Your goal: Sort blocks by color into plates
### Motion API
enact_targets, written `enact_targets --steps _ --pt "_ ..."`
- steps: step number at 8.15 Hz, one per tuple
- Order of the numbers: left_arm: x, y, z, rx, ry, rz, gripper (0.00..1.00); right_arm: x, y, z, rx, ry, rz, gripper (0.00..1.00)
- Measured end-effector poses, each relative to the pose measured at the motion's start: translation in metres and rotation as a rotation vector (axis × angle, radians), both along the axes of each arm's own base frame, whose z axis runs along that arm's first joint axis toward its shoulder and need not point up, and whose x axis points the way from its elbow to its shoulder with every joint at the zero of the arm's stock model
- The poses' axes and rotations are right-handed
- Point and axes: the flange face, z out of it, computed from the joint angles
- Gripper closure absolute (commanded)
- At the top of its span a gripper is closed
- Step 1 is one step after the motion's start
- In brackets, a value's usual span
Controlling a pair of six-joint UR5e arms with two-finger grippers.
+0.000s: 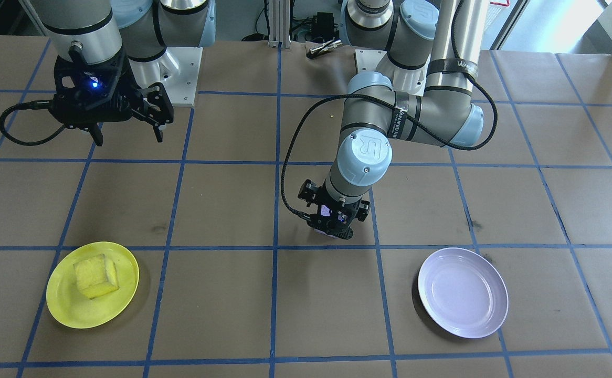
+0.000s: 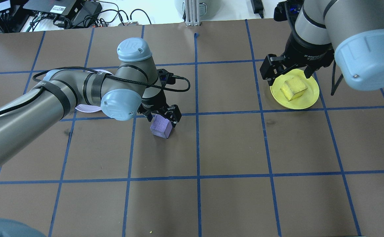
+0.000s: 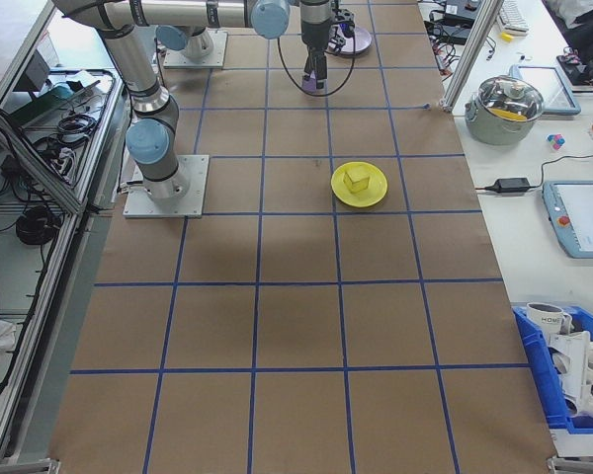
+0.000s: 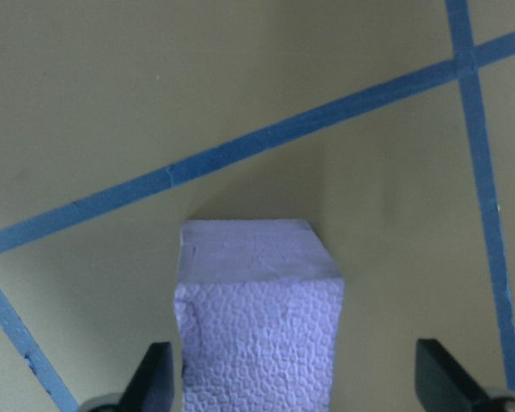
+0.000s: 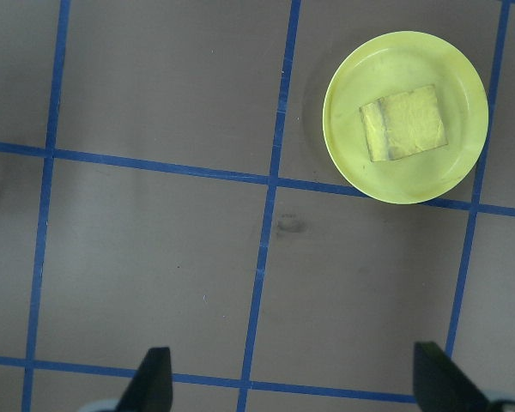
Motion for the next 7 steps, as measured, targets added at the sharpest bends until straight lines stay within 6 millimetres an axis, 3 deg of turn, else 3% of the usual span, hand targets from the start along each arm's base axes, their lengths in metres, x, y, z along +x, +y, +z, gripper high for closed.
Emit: enact_targets --steps 1,2,4,5,7 --pt "0.0 0.002 -0.005 0.009 -0.003 0.001 0.0 0.0 0.0 0.0 0.001 0.0 -0.001 0.0" --pt "0.001 0.004 -0.009 0.01 -0.004 0.002 0.16 0.0 0.0 -0.001 0.002 -0.002 -0.001 0.0" --pt "0.001 0.005 -0.017 0.012 -0.002 -0.009 0.55 0.0 0.0 -0.001 0.004 -0.005 -0.003 0.0" --pt "0.001 0.004 -0.019 0.009 0.001 -0.023 0.84 0.0 0.0 -0.001 0.003 -0.006 -0.003 0.0" --pt "0.001 0.003 -0.019 0.001 0.01 -0.061 0.89 0.0 0.0 -0.001 0.003 -0.006 -0.002 0.0"
